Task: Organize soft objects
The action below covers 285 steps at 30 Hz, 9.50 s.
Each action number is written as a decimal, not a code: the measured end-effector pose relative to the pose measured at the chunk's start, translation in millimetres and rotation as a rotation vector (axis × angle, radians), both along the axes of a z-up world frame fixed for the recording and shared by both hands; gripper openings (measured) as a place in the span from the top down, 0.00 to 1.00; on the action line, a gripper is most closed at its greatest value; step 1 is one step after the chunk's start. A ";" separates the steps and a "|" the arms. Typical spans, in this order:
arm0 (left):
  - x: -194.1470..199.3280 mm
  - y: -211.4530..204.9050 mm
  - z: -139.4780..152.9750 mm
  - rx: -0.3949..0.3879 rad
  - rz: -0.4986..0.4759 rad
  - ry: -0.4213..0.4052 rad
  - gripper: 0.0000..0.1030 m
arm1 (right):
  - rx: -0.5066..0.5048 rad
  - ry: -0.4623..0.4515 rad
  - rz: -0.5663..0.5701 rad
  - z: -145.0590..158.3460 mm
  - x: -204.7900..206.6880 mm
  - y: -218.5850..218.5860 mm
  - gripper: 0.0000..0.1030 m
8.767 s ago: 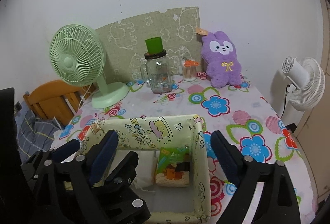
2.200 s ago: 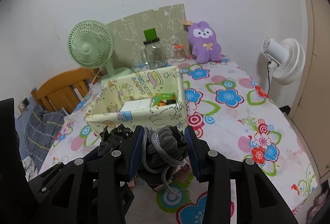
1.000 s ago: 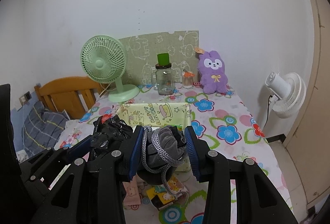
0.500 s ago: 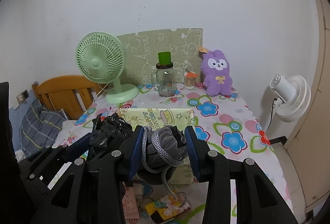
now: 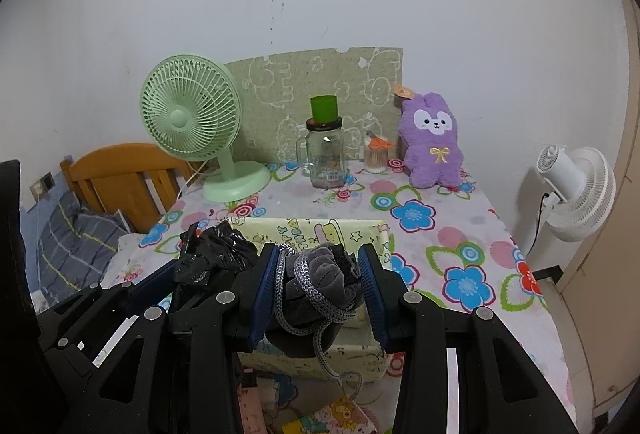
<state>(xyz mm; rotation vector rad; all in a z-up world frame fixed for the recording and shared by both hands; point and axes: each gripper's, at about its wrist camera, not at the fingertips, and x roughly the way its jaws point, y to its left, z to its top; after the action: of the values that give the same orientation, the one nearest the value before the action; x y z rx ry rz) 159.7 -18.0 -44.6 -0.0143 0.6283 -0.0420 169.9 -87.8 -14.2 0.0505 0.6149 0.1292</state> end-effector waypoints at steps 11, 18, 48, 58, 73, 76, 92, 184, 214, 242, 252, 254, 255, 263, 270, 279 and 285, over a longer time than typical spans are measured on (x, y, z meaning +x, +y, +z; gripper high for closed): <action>25.3 1.9 -14.8 0.000 0.012 0.038 0.65 | 0.010 0.027 0.004 -17.6 24.6 1.8 0.57; 41.4 4.0 -24.9 0.004 0.016 0.064 0.62 | 0.025 0.052 0.003 -30.2 41.1 1.7 0.57; 64.0 13.4 -47.3 -0.006 -0.014 0.148 0.22 | 0.103 0.151 0.089 -69.4 82.8 12.6 0.28; 56.6 9.0 -40.2 -0.002 -0.038 0.128 0.09 | 0.061 0.160 0.075 -62.9 75.2 9.9 0.18; 30.3 2.6 -17.8 0.014 -0.044 0.063 0.04 | 0.044 0.097 0.051 -35.5 43.7 4.6 0.14; 24.7 1.8 -14.5 0.007 -0.052 0.058 0.03 | 0.031 0.088 0.045 -29.5 36.6 3.3 0.14; -11.8 -4.1 7.4 0.010 -0.066 0.002 0.03 | 0.011 0.025 0.029 -2.7 -3.5 -2.5 0.14; -34.0 51.1 -102.9 0.004 0.054 0.204 0.02 | 0.004 0.240 0.068 -109.1 -36.2 32.5 0.15; -44.8 47.6 -110.7 -0.018 0.009 0.235 0.94 | 0.011 0.296 0.090 -122.9 -35.7 40.6 0.15; -66.8 55.3 -121.6 -0.008 -0.014 0.223 0.97 | -0.012 0.397 0.164 -144.7 -37.8 73.7 0.60; -74.4 45.4 -102.9 -0.002 -0.024 0.179 0.98 | 0.008 0.350 0.144 -123.6 -45.9 58.0 0.60; -77.0 43.9 -98.4 -0.001 -0.025 0.170 0.98 | 0.013 0.339 0.143 -118.6 -48.7 55.5 0.60; -78.3 43.3 -96.6 -0.001 -0.025 0.167 0.98 | 0.015 0.334 0.143 -116.5 -50.1 55.1 0.60; -89.6 35.6 -79.8 0.014 -0.025 0.133 0.98 | 0.029 0.293 0.139 -98.0 -64.1 46.8 0.60; -101.1 24.2 -61.6 0.016 -0.034 0.100 0.98 | 0.037 0.253 0.129 -77.7 -78.3 35.5 0.60; -117.9 5.2 -36.7 0.008 -0.083 0.049 0.99 | 0.056 0.193 0.113 -51.2 -95.3 18.2 0.60; -126.2 -4.8 -22.5 0.016 -0.099 0.011 0.99 | 0.062 0.150 0.097 -35.8 -106.2 7.1 0.60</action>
<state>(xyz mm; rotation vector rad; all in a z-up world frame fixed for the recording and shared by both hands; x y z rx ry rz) 33.5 -22.7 -67.1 0.0322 0.6405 -0.1324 63.8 -80.7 -49.9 0.0906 0.7631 0.2402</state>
